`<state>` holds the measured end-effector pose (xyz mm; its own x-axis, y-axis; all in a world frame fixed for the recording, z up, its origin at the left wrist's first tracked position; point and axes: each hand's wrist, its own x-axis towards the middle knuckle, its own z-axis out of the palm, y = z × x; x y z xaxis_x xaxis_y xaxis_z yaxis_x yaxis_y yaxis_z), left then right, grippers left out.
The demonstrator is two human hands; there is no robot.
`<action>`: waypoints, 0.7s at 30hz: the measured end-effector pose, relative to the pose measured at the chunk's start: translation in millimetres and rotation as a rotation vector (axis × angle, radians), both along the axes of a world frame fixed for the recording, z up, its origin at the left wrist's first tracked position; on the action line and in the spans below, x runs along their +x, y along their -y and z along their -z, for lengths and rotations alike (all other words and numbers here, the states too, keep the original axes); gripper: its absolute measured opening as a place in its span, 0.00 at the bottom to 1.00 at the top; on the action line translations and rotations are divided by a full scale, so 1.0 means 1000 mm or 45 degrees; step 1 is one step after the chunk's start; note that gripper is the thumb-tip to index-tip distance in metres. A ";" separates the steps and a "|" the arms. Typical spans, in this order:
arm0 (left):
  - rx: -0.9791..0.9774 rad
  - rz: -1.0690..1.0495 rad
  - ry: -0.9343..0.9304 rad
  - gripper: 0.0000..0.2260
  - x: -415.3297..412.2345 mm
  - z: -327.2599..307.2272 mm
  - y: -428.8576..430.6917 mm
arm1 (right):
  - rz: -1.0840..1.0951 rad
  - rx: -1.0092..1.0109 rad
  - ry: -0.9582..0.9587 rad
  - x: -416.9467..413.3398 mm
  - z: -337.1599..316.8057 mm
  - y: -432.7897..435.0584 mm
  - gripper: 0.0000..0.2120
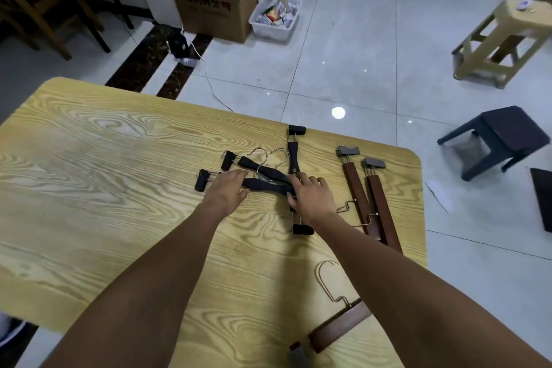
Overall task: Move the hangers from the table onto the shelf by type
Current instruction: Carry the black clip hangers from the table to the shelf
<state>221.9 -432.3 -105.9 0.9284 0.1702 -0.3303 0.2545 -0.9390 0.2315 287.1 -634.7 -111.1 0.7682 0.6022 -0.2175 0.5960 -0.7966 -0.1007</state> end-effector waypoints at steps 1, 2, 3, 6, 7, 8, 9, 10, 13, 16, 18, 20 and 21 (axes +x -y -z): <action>0.014 0.010 -0.006 0.24 0.003 0.004 -0.003 | 0.003 0.003 0.007 0.002 0.002 -0.003 0.22; 0.029 0.021 -0.014 0.24 0.006 0.008 -0.006 | 0.007 0.008 0.015 0.004 0.003 -0.006 0.21; 0.046 0.033 -0.024 0.24 0.008 0.012 -0.008 | 0.012 0.014 0.024 0.006 0.003 -0.008 0.21; 0.107 0.088 -0.077 0.24 0.013 0.023 -0.015 | 0.019 0.009 0.042 0.011 0.007 -0.012 0.21; 0.132 0.109 -0.092 0.24 0.014 0.026 -0.016 | 0.018 0.003 0.044 0.013 0.009 -0.012 0.21; 0.153 0.122 -0.100 0.23 0.015 0.028 -0.017 | 0.017 -0.003 0.048 0.014 0.010 -0.013 0.21; 0.167 0.127 -0.101 0.23 0.017 0.030 -0.018 | 0.016 -0.011 0.053 0.016 0.011 -0.014 0.21; 0.175 0.126 -0.099 0.22 0.018 0.032 -0.018 | 0.017 -0.017 0.061 0.017 0.012 -0.015 0.22; 0.200 0.137 -0.090 0.19 0.021 0.036 -0.019 | 0.022 -0.032 0.080 0.020 0.014 -0.017 0.23; 0.172 0.159 -0.071 0.16 0.018 0.043 -0.020 | 0.030 -0.029 0.091 0.022 0.015 -0.019 0.23; 0.151 0.176 -0.063 0.15 0.014 0.047 -0.022 | 0.031 -0.021 0.094 0.024 0.015 -0.021 0.22; 0.127 0.199 -0.054 0.14 0.010 0.049 -0.024 | 0.035 -0.012 0.092 0.026 0.016 -0.021 0.22; 0.105 0.203 -0.053 0.13 0.007 0.050 -0.025 | 0.037 -0.009 0.088 0.027 0.016 -0.022 0.21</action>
<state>229.1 -407.6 -155.5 0.9316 0.0497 -0.3600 0.1084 -0.9835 0.1446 314.1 -612.9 -127.0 0.7985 0.5782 -0.1678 0.5781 -0.8142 -0.0542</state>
